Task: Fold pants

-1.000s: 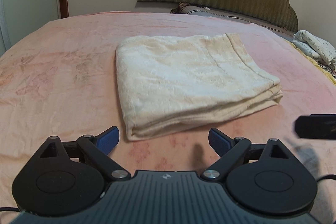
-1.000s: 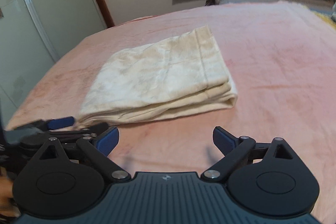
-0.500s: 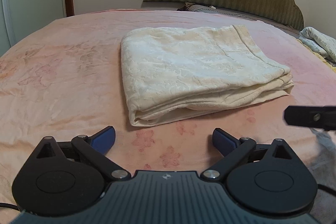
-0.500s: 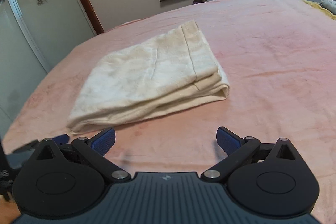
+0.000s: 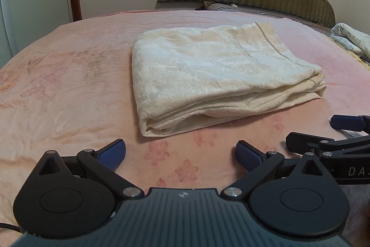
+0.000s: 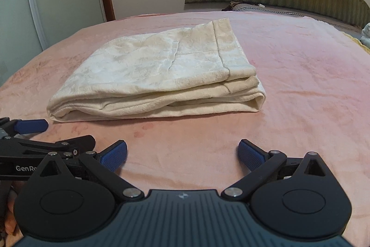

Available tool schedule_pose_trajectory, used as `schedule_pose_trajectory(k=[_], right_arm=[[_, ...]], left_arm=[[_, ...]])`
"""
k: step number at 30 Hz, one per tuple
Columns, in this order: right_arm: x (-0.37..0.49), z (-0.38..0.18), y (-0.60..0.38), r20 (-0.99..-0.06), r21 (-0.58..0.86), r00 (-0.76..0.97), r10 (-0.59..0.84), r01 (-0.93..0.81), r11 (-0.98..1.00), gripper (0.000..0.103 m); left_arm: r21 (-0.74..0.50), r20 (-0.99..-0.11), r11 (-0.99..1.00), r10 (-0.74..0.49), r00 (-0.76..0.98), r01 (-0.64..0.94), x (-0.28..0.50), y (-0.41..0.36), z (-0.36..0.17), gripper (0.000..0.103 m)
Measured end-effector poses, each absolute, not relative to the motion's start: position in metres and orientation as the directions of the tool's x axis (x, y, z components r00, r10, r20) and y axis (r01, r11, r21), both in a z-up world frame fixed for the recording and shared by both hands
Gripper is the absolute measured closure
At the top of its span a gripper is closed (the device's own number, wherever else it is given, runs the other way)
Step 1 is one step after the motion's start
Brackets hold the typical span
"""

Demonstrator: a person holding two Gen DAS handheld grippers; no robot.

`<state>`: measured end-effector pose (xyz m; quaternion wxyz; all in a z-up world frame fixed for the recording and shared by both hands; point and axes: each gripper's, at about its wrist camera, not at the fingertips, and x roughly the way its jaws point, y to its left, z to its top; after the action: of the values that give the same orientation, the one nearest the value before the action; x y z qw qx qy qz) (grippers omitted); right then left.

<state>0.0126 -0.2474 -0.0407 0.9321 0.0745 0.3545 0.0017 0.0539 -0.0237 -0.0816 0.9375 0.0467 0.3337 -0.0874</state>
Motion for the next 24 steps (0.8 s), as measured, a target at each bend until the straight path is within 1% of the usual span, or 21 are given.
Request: schedule_pose_trajectory(k=[12,18,24], right_arm=[[0.012,-0.046,-0.244,-0.651,0.127,0.759,0.033,0.067,0.990,0.000],[0.009,-0.043,-0.244,-0.641,0.095,0.767,-0.014,0.097,0.991,0.000],[0.015,-0.046,-0.255,-0.663,0.076,0.747,-0.037,0.117,0.990,0.000]], left_arm=[[0.030,-0.635,0.980,-0.133,0.761,0.196,0.054,-0.023,-0.082,0.000],[0.028,-0.635,0.980,-0.134,0.761,0.196,0.054,-0.023,-0.082,0.000],[0.023,-0.627,0.984,-0.123,0.769,0.176,0.053,-0.020,-0.081,0.000]])
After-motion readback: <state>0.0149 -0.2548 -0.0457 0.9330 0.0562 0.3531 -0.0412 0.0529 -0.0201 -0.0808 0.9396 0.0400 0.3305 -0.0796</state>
